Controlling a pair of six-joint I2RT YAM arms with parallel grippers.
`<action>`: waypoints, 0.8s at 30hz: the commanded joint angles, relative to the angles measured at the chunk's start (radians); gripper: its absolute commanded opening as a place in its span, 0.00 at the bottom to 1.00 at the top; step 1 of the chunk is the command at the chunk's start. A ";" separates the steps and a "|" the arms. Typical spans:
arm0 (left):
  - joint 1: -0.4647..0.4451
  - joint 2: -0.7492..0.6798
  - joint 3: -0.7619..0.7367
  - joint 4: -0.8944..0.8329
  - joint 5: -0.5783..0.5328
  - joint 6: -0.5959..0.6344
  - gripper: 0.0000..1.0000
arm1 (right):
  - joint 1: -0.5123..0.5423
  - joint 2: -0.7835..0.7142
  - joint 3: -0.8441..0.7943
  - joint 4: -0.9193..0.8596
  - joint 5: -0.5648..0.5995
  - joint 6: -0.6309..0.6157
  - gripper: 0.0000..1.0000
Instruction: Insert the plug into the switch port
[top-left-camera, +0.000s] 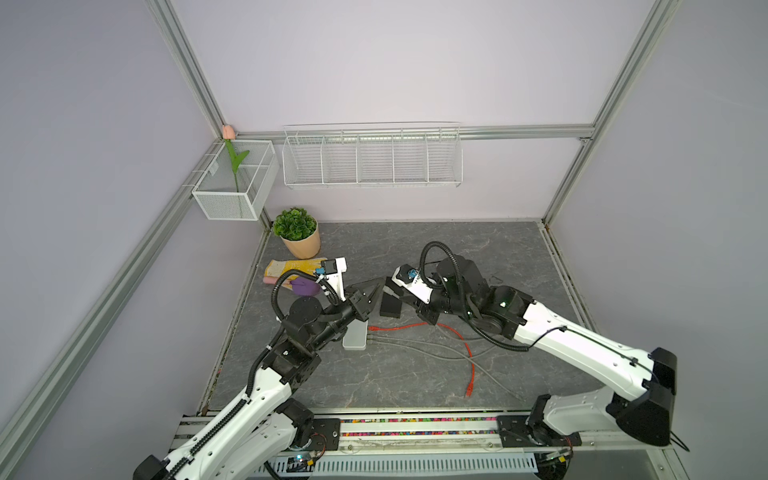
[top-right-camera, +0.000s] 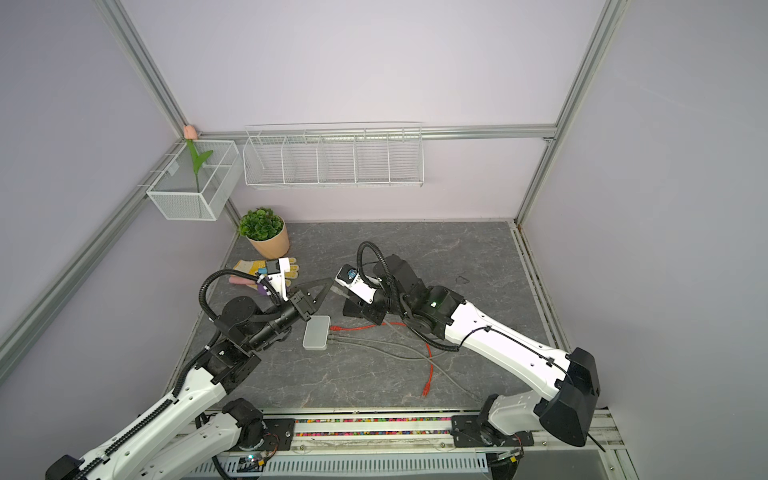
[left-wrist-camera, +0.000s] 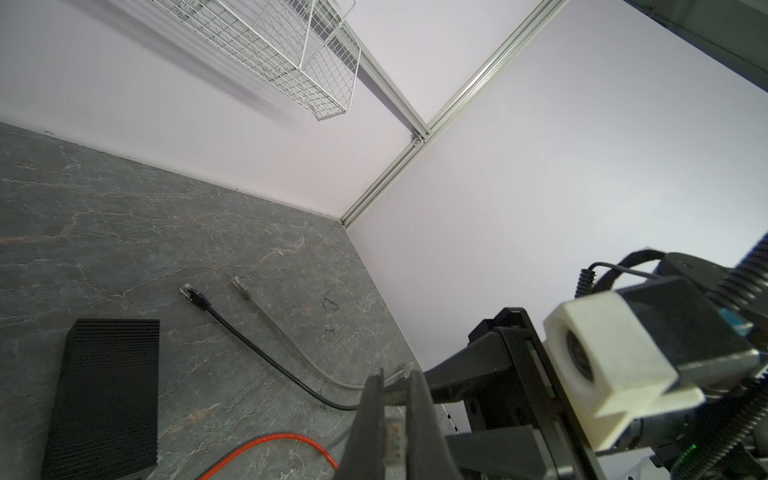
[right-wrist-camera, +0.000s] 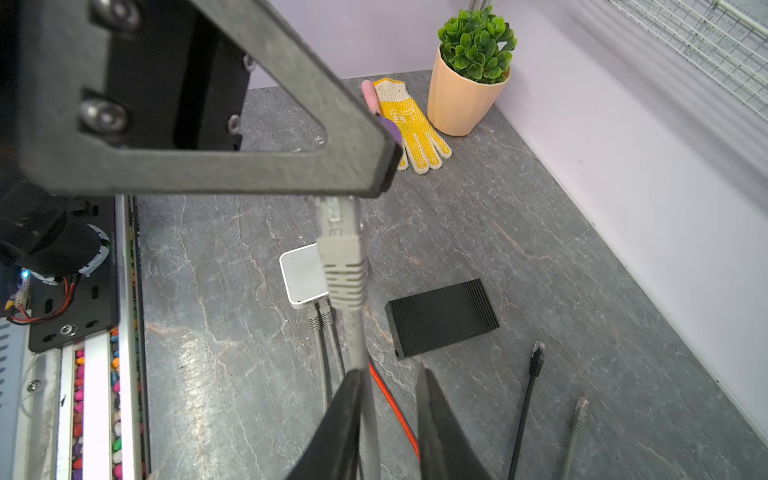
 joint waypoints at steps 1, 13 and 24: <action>-0.006 -0.005 -0.001 0.025 0.014 -0.028 0.00 | 0.004 0.021 0.021 0.023 -0.020 -0.007 0.28; -0.006 0.008 0.012 0.013 0.009 -0.023 0.00 | 0.009 0.036 0.034 0.018 -0.069 -0.012 0.24; -0.005 -0.014 0.031 -0.042 0.005 0.022 0.40 | 0.009 0.003 -0.008 0.035 -0.067 -0.012 0.07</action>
